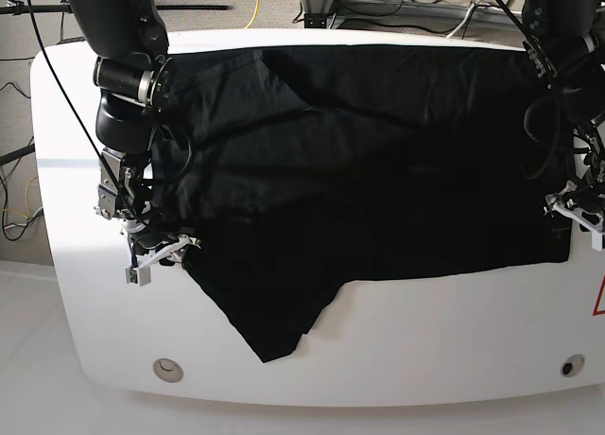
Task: Fold the T-shirt properly
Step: 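Move both grippers along the shirt's side edges toward the hem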
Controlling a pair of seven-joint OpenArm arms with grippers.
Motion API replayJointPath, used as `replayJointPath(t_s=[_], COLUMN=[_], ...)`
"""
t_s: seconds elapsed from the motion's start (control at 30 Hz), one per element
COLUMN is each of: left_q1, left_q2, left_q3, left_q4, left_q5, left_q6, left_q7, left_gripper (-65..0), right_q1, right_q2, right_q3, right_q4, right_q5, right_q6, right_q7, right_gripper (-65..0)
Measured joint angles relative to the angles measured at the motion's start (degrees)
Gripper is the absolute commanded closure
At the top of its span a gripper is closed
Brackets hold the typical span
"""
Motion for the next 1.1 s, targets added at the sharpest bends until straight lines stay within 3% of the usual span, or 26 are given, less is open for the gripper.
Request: replayJointPath(t_s=[0.4,0.77,1.1], left_q1=[-4.11,-4.00,-2.89], left_q2=[0.37,0.96,1.77], left_q3=[5.46,5.84,5.51], left_q4=[-5.46,-5.84,-5.70], left_q5=[0.07,0.57,0.70], left_q6=[-0.20,0.22,0.83], left_q7=[-0.44,-0.37,-1.11], left_gripper=[-45.1,-45.5,-45.2], right_q1=[-0.33,0.52,0.07], right_q2=[-0.02,-1.53,-2.60], right_q3=[-4.04,-7.43,-6.08], right_q4=[1.16,-0.31,-0.48], right_q5=[-0.42,-0.04,0.31], right_q6=[0.94,1.46,1.38], right_q7=[0.02,1.18,1.77], right_gripper=[-32.9,-32.0,-21.6])
